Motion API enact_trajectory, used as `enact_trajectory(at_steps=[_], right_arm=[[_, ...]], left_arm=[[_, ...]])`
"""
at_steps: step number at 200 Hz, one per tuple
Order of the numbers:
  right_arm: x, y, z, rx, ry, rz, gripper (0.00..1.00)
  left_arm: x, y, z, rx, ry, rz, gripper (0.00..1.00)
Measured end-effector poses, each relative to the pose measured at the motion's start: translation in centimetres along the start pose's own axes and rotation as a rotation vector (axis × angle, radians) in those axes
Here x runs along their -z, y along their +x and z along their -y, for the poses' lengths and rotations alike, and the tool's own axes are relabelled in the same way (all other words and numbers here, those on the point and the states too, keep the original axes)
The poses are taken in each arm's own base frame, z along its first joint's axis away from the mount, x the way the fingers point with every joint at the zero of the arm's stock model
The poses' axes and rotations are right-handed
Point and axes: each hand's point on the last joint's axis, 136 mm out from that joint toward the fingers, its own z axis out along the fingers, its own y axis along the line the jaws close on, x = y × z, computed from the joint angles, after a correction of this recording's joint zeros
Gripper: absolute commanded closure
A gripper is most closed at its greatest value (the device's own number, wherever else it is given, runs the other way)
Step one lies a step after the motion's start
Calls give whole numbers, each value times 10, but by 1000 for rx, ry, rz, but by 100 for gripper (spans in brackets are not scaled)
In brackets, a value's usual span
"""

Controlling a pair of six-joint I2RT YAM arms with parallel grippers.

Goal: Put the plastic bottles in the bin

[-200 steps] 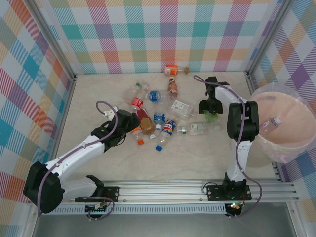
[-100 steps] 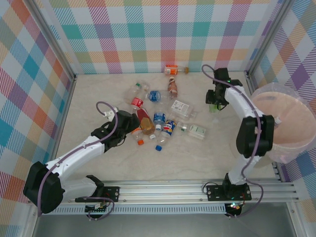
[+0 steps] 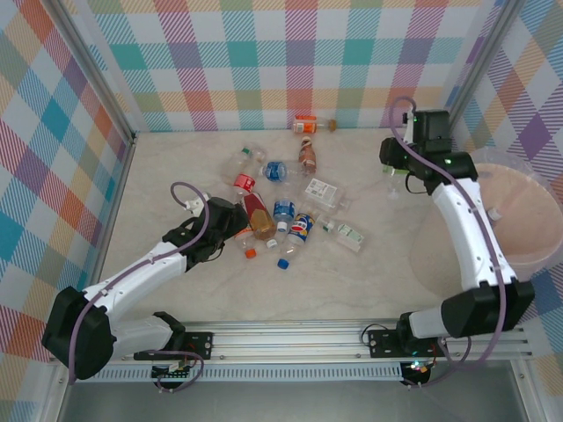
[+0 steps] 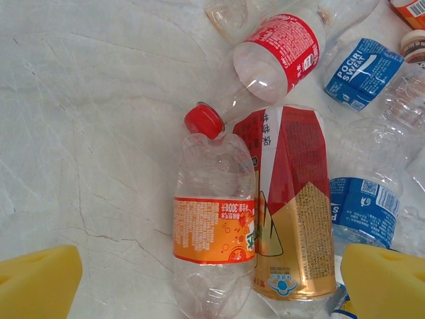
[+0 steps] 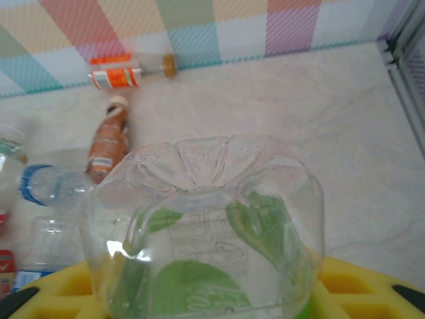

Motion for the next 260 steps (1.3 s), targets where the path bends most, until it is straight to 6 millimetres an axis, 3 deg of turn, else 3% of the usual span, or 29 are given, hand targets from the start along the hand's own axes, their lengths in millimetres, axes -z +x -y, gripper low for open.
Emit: enact_trajectory(at_steps=[25, 54, 88, 115, 146, 171, 260], right_arm=[[35, -26, -3, 25, -15, 88, 57], [62, -45, 4, 43, -4, 140, 58], [97, -68, 51, -27, 86, 207, 57], [124, -72, 94, -100, 191, 238, 57], [134, -52, 143, -194, 317, 186, 57], [133, -26, 171, -252, 411, 106, 56], [106, 80, 228, -335, 670, -231, 53]], left_arm=[[-1, 1, 0, -2, -4, -3, 0], [-5, 3, -1, -6, -13, -15, 0], [-7, -1, 6, 0, -6, -18, 0], [-7, -4, 13, 5, 7, -20, 0], [-11, -5, 23, 1, 16, -37, 0], [-11, -11, 31, -3, 21, -32, 0], [-13, -17, 45, -39, 14, -59, 0]])
